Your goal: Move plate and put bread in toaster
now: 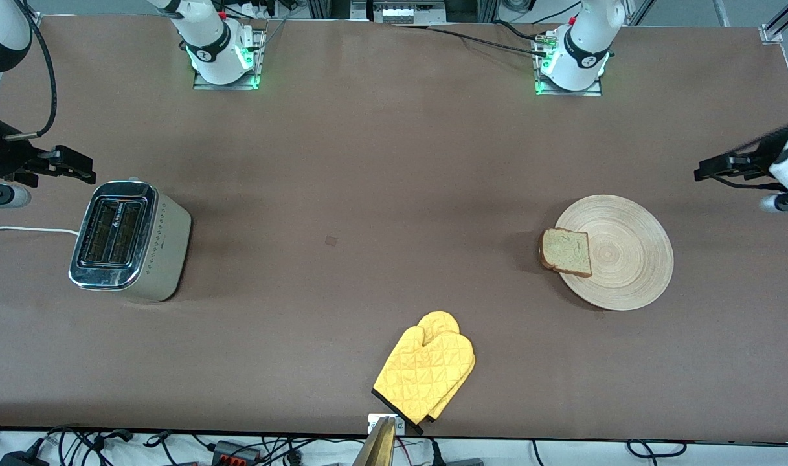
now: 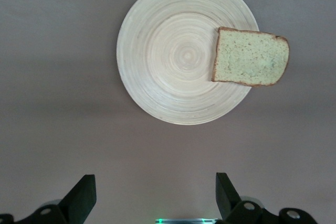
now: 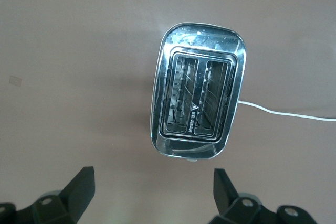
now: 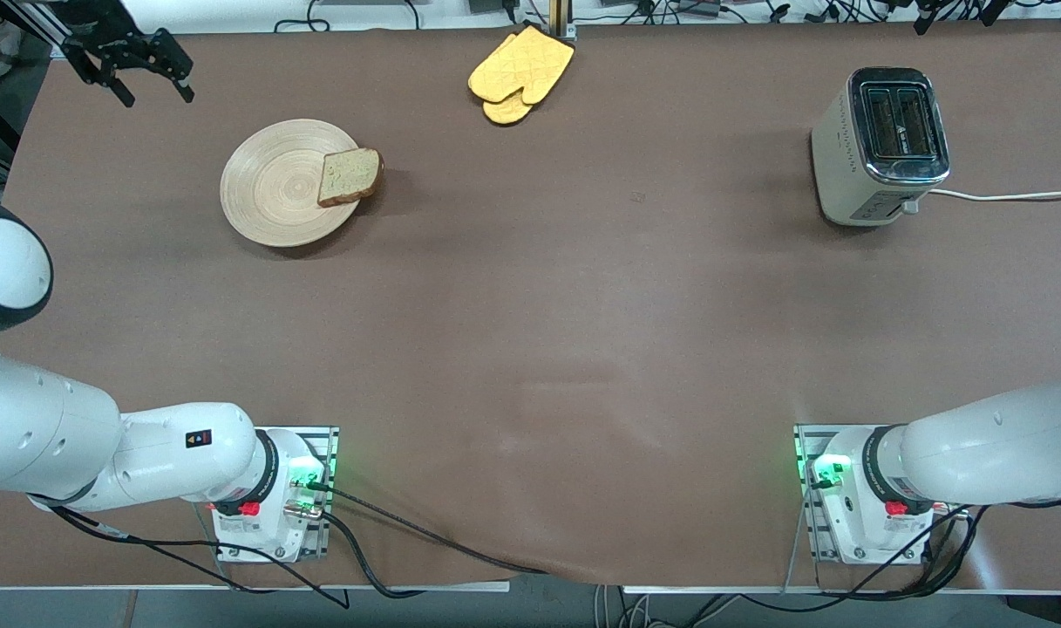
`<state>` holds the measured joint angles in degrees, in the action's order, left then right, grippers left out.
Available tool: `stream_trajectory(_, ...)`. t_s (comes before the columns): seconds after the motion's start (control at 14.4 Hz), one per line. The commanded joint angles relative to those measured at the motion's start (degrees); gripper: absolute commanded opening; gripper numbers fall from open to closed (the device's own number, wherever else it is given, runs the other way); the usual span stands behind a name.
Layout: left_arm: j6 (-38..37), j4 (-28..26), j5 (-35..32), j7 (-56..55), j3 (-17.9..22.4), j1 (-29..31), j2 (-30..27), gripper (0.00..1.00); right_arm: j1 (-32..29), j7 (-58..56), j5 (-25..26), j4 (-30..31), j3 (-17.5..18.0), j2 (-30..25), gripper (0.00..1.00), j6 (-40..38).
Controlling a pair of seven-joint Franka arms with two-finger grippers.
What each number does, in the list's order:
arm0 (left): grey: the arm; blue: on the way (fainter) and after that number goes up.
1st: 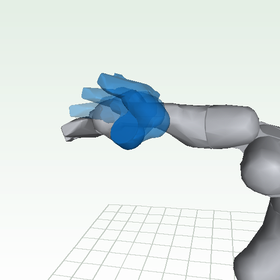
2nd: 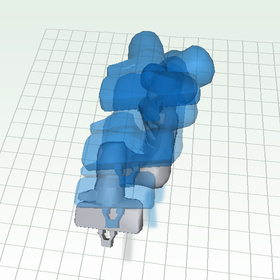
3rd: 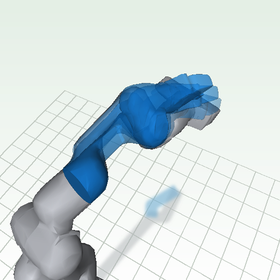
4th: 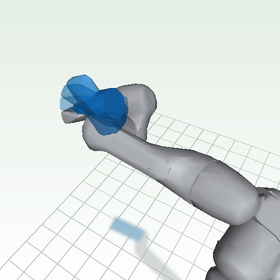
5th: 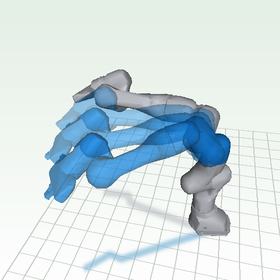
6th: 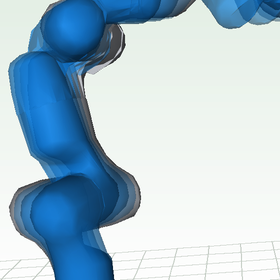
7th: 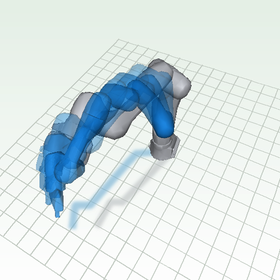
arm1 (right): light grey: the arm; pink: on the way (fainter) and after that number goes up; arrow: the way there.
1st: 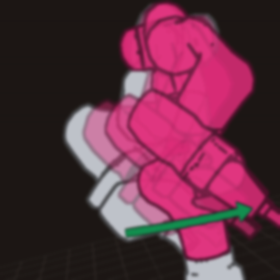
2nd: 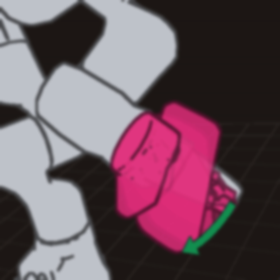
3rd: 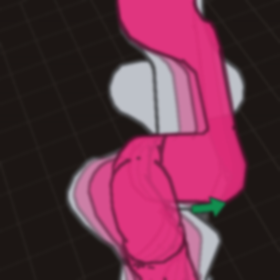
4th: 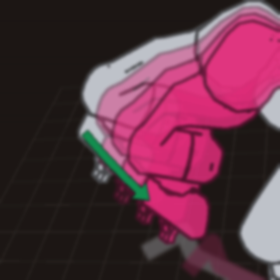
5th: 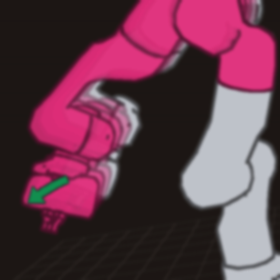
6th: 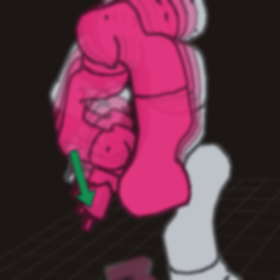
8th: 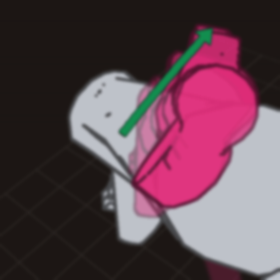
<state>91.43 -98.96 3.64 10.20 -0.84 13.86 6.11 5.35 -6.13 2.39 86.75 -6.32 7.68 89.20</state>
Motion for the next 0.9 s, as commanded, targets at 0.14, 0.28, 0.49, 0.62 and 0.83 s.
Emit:
stream_trajectory(0.14,7.43,3.69,7.59,18.69,-0.39,9.86,12.33,1.0,-0.17,0.85,-0.11,-0.62,0.08,-0.03,1.0,-1.05)
stream_trajectory(0.28,7.71,3.6,14.42,21.86,-0.56,14.16,17.68,1.0,-0.17,0.94,-0.11,-0.62,0.08,-0.03,1.0,-1.14)
stream_trajectory(0.49,7.8,3.77,24.98,31.87,-0.56,17.94,26.21,1.0,-0.25,0.94,-0.2,-0.62,0.08,-0.03,1.0,-1.14)
stream_trajectory(0.62,7.8,3.86,30.96,36.89,-0.56,19.01,31.31,0.97,-0.25,0.94,-0.2,-0.53,0.08,-0.12,1.0,-1.22)
stream_trajectory(0.83,7.8,3.86,35.37,40.24,-0.56,19.45,35.8,0.79,-0.25,0.94,-0.2,-0.35,0.08,-0.21,1.0,-1.22)
